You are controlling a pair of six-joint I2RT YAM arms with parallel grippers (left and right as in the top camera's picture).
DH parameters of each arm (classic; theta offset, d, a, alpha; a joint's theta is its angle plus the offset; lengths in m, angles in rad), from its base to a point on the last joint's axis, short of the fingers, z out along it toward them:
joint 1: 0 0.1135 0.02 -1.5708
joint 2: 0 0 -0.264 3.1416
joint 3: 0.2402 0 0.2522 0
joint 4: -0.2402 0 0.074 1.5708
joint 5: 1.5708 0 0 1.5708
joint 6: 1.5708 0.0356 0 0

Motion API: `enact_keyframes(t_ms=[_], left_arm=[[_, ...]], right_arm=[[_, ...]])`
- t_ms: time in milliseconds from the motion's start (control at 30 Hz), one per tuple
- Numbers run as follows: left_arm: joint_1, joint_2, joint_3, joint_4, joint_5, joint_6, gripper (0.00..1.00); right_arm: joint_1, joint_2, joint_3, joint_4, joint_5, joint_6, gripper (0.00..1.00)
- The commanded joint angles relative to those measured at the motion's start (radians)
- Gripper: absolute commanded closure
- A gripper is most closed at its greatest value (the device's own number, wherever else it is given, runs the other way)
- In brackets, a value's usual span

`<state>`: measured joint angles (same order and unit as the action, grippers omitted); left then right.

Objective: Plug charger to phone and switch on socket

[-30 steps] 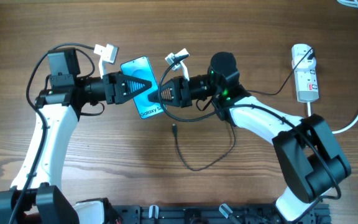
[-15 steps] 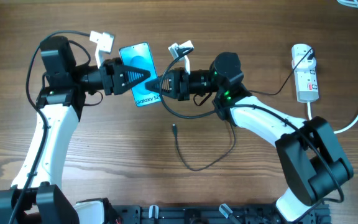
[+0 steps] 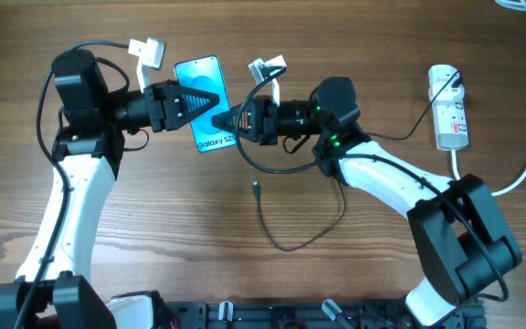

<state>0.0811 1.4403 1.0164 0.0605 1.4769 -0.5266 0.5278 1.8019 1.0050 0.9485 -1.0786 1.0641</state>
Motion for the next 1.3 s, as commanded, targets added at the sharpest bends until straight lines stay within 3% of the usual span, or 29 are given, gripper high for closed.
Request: enact_keyframes(t_ms=[0, 267, 533, 833, 933, 1033, 1067, 1167, 1267], left_arm=[[-0.018, -0.063, 0.013, 0.003, 0.1, -0.008, 0.51], [-0.018, -0.063, 0.013, 0.004, 0.1, -0.005, 0.53], [-0.018, -0.062, 0.013, 0.03, 0.1, -0.005, 0.7], [-0.017, -0.062, 0.012, 0.03, 0.098, -0.003, 0.91], [-0.017, -0.062, 0.012, 0.029, 0.097, 0.026, 0.96], [-0.017, -0.06, 0.012, 0.03, 0.069, 0.026, 0.96], [-0.017, -0.059, 0.012, 0.029, 0.058, 0.027, 0.96], [-0.017, -0.047, 0.012, 0.003, 0.039, 0.071, 0.96], [-0.018, -0.033, 0.012, -0.124, -0.058, 0.15, 0.96]], right_arm=[[-0.016, 0.008, 0.001, 0.037, 0.126, 0.055, 0.96], [-0.016, 0.008, 0.001, 0.061, 0.181, 0.103, 0.96], [-0.016, 0.008, 0.001, -0.101, 0.101, 0.001, 0.96], [-0.016, 0.008, 0.001, -0.097, 0.085, 0.0, 0.95], [-0.016, 0.008, 0.001, -0.097, 0.064, -0.018, 0.85], [-0.017, 0.008, 0.001, -0.097, 0.045, -0.042, 0.51], [-0.018, 0.008, 0.001, -0.097, 0.035, -0.047, 0.46], [-0.027, 0.008, 0.001, -0.098, 0.004, -0.083, 0.4], [-0.046, 0.008, 0.001, -0.147, -0.013, -0.124, 0.4]])
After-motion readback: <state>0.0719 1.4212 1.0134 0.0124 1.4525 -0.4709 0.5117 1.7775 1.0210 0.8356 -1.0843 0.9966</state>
